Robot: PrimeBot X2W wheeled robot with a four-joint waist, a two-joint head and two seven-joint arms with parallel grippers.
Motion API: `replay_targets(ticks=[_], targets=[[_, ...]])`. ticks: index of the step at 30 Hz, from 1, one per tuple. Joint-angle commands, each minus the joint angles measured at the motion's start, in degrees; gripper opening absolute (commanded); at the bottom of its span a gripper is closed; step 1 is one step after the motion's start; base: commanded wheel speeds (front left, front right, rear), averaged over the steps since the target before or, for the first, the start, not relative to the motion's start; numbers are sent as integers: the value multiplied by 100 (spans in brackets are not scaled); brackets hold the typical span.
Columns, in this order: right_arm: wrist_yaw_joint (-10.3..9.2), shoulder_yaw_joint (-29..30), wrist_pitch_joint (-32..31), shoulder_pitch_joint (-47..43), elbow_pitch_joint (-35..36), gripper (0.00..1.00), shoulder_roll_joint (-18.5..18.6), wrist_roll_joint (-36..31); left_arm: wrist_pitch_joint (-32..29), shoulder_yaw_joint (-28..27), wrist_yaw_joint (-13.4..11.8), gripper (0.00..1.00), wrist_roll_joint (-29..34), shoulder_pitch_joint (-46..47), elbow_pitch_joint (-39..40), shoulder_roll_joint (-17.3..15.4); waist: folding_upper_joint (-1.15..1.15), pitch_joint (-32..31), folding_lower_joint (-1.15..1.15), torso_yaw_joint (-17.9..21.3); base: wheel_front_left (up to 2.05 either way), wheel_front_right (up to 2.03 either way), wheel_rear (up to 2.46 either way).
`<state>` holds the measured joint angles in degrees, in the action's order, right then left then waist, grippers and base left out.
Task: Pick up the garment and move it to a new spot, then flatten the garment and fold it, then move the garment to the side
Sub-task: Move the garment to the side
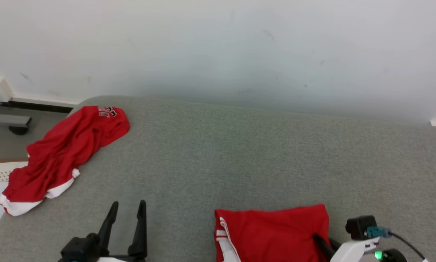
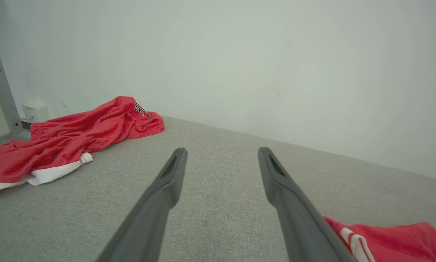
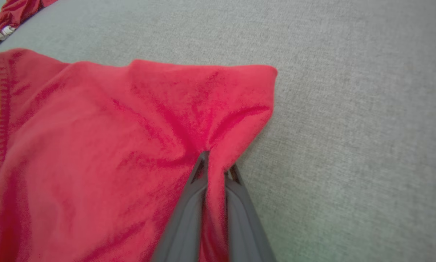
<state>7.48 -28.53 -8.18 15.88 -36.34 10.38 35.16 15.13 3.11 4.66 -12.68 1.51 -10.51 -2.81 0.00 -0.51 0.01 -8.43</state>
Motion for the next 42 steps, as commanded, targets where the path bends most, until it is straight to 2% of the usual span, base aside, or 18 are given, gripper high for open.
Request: replay_targets(ticks=[1,12,20,26,31,36,42], targets=[[-1,7,43,183,67,0,90,17,0,31,-3,100,-39,-33,19,-18,0,-2,-1,47,0,0,0],[-6,215,93,970,197,0,522,-68,0,447,17,100,-46,227,248,-18,0,199,-1,559,0,0,0],[-6,478,234,1195,156,0,602,-93,-1,802,-68,100,-93,381,325,-19,0,297,-1,1388,0,0,0],[-6,635,340,1210,155,0,607,-91,-1,852,-80,100,-29,435,301,-20,0,335,-1,2069,0,0,0],[-6,720,345,1206,181,0,637,-69,-1,902,-53,100,16,484,268,-20,0,383,-1,2474,0,0,0],[-6,837,448,1240,234,0,611,20,-1,955,-16,100,66,588,275,-21,0,594,-1,2604,0,0,0],[-6,1114,670,1655,51,0,581,70,-1,984,81,100,331,838,264,-53,0,1166,-1,2492,0,0,0]])
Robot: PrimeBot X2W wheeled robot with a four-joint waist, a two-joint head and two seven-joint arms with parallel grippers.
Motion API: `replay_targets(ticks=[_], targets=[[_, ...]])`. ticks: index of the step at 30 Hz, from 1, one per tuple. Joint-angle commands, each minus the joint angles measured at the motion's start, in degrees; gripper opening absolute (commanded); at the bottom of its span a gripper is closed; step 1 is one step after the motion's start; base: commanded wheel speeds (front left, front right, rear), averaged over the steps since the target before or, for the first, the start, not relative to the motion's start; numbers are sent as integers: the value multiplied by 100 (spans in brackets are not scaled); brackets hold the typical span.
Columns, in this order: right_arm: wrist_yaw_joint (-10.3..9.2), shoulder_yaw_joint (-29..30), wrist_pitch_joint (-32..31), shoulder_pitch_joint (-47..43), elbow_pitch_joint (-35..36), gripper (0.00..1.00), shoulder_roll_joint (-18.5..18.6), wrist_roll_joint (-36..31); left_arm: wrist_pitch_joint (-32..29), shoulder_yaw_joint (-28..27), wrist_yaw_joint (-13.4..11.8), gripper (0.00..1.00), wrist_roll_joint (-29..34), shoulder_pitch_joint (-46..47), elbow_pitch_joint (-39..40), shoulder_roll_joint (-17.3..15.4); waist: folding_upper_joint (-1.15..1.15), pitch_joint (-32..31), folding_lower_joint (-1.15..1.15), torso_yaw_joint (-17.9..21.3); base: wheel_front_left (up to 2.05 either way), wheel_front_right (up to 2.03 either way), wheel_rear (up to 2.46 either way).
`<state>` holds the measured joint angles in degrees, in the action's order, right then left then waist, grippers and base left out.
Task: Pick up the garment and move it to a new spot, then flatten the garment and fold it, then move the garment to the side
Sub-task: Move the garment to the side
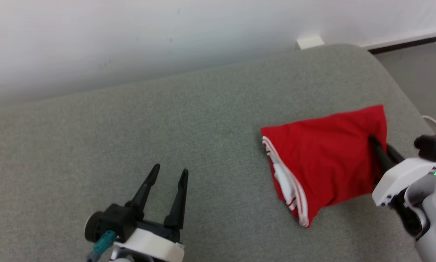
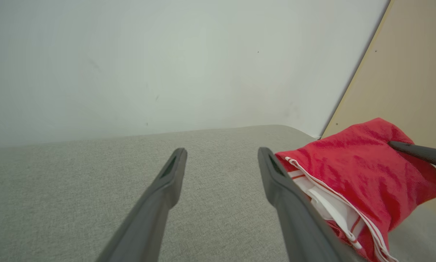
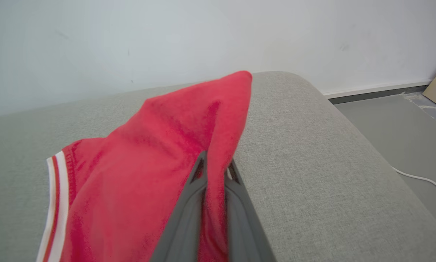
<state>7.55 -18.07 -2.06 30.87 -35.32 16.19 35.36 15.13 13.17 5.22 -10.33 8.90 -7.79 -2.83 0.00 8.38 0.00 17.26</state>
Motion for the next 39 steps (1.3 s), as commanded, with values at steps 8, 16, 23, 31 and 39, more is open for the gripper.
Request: replay_targets(ticks=[8,16,23,31,39], targets=[[-14,487,258,1217,-710,0,338,-52,-1,-35,135,100,261,493,41,-196,0,1052,0,-308,0,0,0],[-14,711,324,2089,-1631,0,1031,-703,-1,-11,178,100,315,774,94,-272,0,1464,0,-524,0,0,0],[-14,783,387,2428,-2411,75,1237,-1177,-1,-19,203,100,332,844,89,-269,0,1539,0,-627,0,0,0],[-15,947,1296,2576,-2914,100,1003,-1732,-1,-107,213,100,250,715,13,-202,0,1084,0,-706,0,0,0],[-15,586,1687,2005,-1995,100,610,-1653,-1,-332,157,100,95,329,-32,-90,0,101,0,-922,0,0,0]])
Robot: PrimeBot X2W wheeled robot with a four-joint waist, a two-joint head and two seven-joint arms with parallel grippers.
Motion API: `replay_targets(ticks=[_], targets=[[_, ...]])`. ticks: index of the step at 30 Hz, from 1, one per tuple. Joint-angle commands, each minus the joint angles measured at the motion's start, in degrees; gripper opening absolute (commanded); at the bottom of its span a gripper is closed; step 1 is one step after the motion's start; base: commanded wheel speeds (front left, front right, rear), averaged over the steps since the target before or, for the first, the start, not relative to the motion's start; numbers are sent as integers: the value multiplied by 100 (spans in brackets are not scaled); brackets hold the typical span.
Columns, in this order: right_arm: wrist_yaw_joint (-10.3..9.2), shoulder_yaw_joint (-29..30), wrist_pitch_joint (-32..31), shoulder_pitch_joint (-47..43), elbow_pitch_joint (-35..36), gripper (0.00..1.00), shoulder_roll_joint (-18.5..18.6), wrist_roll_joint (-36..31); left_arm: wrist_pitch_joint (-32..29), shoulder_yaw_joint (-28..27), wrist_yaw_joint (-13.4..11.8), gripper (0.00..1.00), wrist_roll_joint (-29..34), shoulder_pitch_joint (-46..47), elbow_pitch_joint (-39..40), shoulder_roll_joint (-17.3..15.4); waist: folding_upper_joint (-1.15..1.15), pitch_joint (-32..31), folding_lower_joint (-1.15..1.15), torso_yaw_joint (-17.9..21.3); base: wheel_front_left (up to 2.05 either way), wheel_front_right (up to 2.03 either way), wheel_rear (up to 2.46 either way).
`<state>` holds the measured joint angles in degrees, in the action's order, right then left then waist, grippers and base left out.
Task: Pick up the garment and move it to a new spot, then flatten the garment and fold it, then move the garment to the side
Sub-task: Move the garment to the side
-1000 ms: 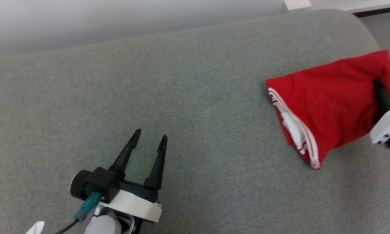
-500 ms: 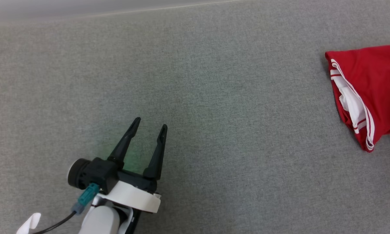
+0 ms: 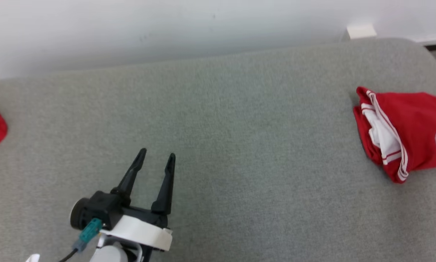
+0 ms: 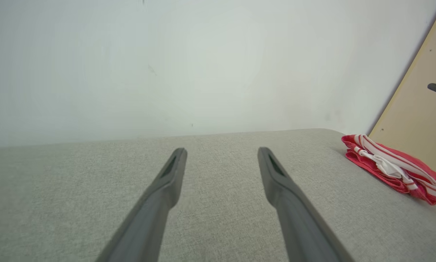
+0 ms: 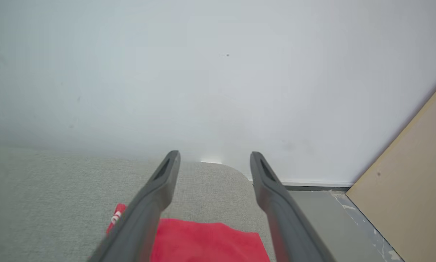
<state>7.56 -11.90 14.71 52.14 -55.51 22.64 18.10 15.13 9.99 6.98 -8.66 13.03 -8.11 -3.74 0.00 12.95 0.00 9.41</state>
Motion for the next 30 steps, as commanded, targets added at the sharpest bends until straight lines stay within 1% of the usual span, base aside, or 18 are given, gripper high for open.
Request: replay_targets(ticks=[1,4,7,8,10,13,16,20,22,23,27,30], targets=[[-16,-177,25,-265,285,100,-84,151,-1,-52,-27,100,-78,-131,-8,10,0,-472,0,-178,0,0,0],[-16,-504,38,-728,976,100,-32,360,-1,-214,-56,100,-92,-291,-48,16,0,-804,0,-291,0,0,0],[-16,-675,33,-1226,1656,100,61,546,-1,-415,-102,100,-101,-473,-134,19,0,-1135,0,-396,0,0,0],[-16,-675,33,-1226,1656,100,61,546,-1,-415,-102,100,-101,-473,-134,19,0,-1135,0,-396,0,0,0],[-16,-690,-13,-1593,2088,100,29,694,-1,-553,-126,100,-112,-575,-193,16,0,-1318,0,-463,0,0,0],[-16,-493,-41,-2138,2725,100,-21,841,-1,-752,-126,100,-138,-657,-238,0,0,-1443,0,-569,0,0,0],[-16,-173,-35,-2788,3367,100,-217,927,-1,-948,-121,100,-129,-728,-287,-15,0,-1510,0,-679,0,0,0],[-16,168,-20,-3708,4078,100,-634,898,-1,-1143,-95,100,-145,-846,-305,3,0,-1535,0,-765,0,0,0],[-16,268,-17,-4079,4311,100,-842,864,-1,-1181,-68,100,-139,-904,-288,14,0,-1516,0,-777,0,0,0],[-16,305,-12,-4234,4404,100,-945,867,-1,-1196,-55,100,-128,-932,-264,18,0,-1506,0,-769,0,0,0],[-16,360,-3,-4717,4576,100,-1153,673,-1,-1287,-50,100,-121,-1098,-179,36,0,-1494,0,-694,0,0,0],[-16,338,29,-4970,4652,100,-1215,501,-1,-1349,-85,100,-162,-1231,-120,56,0,-1505,0,-636,0,0,0]])
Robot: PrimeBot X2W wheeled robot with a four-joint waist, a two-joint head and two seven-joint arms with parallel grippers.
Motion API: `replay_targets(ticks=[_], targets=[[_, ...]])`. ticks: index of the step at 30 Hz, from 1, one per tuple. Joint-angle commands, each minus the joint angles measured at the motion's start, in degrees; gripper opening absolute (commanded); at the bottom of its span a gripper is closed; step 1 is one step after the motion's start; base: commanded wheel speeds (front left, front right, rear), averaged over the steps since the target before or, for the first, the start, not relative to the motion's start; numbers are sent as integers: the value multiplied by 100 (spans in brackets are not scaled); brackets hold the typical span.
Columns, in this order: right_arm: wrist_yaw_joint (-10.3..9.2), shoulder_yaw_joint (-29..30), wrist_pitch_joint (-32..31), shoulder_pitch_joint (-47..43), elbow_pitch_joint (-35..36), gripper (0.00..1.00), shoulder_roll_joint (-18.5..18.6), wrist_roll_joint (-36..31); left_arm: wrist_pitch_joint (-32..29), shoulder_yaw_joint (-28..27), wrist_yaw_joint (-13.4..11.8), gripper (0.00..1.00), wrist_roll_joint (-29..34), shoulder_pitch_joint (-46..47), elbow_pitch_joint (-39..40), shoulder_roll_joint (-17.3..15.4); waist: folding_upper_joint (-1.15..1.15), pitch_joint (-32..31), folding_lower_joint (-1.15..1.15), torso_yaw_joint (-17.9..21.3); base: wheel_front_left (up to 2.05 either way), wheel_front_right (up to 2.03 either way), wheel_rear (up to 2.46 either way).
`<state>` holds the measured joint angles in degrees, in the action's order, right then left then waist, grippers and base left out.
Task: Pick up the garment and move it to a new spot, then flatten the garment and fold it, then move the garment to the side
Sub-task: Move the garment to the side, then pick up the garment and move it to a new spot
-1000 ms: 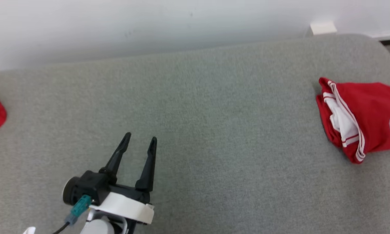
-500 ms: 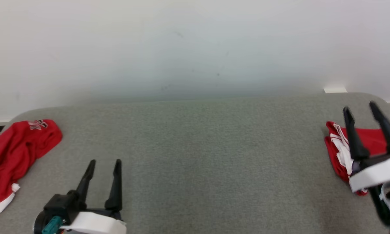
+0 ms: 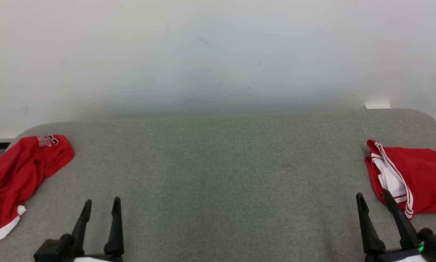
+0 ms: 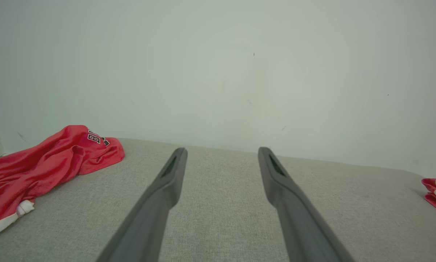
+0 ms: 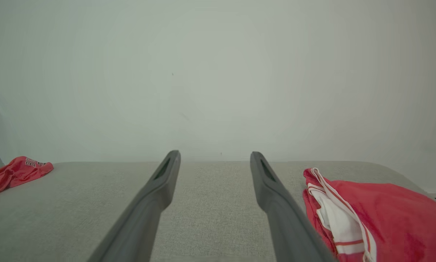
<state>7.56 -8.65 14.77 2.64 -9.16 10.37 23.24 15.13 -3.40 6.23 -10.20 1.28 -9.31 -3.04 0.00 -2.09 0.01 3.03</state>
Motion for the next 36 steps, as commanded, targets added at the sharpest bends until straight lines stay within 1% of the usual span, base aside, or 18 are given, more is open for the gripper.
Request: replay_targets(ticks=[1,7,12,15,27,32,36], targets=[[-16,18,30,-97,27,100,-37,-24,-1,-20,-21,100,-30,-101,12,-8,0,-6,-1,21,0,0,0],[-16,33,42,-354,70,100,-267,-105,-1,151,-100,100,-125,-282,-54,4,0,-28,-1,82,0,0,0],[-16,112,41,-379,144,100,-394,-139,-1,303,-162,100,-206,-297,-63,4,0,-28,-1,105,0,0,0],[-16,113,41,-392,180,100,-419,-179,-1,347,-192,100,-195,-284,-49,3,0,-22,-1,100,0,0,0],[-16,91,42,-351,98,100,-445,-255,-1,410,-176,100,-151,-202,-86,4,0,-5,-1,11,0,0,0],[-16,40,42,-284,88,100,-438,-253,-1,383,-176,100,-94,-160,-73,4,0,1,-1,-145,0,0,0],[-15,-5,42,-223,50,100,-429,-218,-1,409,-155,100,60,-75,-103,3,0,22,-1,-495,0,0,0]])
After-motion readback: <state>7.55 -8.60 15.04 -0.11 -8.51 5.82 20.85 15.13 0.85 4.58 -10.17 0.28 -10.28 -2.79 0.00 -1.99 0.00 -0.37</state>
